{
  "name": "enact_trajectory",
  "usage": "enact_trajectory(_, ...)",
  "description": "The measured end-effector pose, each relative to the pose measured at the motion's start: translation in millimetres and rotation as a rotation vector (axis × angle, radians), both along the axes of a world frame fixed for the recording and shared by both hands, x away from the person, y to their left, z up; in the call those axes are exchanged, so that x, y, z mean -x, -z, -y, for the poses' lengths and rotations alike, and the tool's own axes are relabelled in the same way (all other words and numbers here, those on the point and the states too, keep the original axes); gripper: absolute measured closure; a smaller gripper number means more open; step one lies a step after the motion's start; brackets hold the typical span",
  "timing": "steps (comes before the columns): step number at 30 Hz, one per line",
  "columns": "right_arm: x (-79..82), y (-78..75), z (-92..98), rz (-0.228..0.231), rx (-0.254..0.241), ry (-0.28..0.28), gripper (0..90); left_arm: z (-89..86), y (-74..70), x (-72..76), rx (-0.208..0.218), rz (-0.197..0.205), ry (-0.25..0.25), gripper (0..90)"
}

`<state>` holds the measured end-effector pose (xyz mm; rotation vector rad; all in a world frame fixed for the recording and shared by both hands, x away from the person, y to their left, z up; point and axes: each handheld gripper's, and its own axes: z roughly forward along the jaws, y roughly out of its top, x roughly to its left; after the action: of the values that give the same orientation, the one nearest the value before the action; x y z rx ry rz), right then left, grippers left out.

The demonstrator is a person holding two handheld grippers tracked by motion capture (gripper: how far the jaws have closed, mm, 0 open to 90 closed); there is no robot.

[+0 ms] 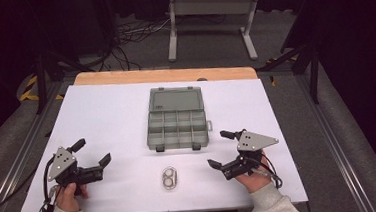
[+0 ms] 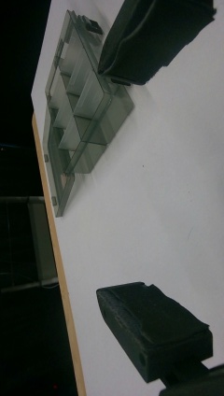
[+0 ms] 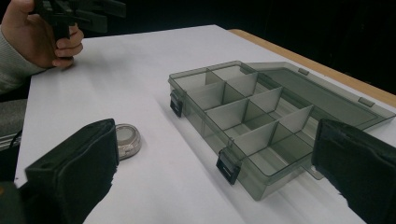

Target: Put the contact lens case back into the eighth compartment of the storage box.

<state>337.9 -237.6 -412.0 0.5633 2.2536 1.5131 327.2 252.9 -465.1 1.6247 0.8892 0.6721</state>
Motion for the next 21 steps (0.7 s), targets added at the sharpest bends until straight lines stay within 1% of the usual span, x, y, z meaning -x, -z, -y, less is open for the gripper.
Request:
enact_trajectory(6,-2.9,-1.6,-3.0,-0.006,0.003,-0.011,1.7,0.1,0.0,-0.1,0.0,0.0,0.001,0.2)
enact_trajectory(11,-6.5,-5.4,-15.0,-0.01,0.029,-0.053,2.3,0.2,0.0,-0.1,-0.002,0.0,0.002,0.2)
enact_trajectory(12,-6.5,-5.4,-15.0,-0.01,0.029,-0.053,2.3,0.2,0.0,-0.1,-0.002,0.0,0.002,0.2)
enact_trajectory(15,-9.3,-8.1,-24.9,-0.019,0.038,-0.079,2.7,0.2,0.0,-0.1,-0.001,0.001,0.002,0.2)
enact_trajectory(18,-10.3,-9.6,-29.4,-0.019,0.039,-0.089,2.7,0.2,0.0,0.0,-0.002,0.001,0.003,0.2)
enact_trajectory(21,-12.2,-11.6,-39.2,-0.016,0.047,-0.119,2.6,0.3,0.0,0.0,-0.002,0.001,0.004,0.2)
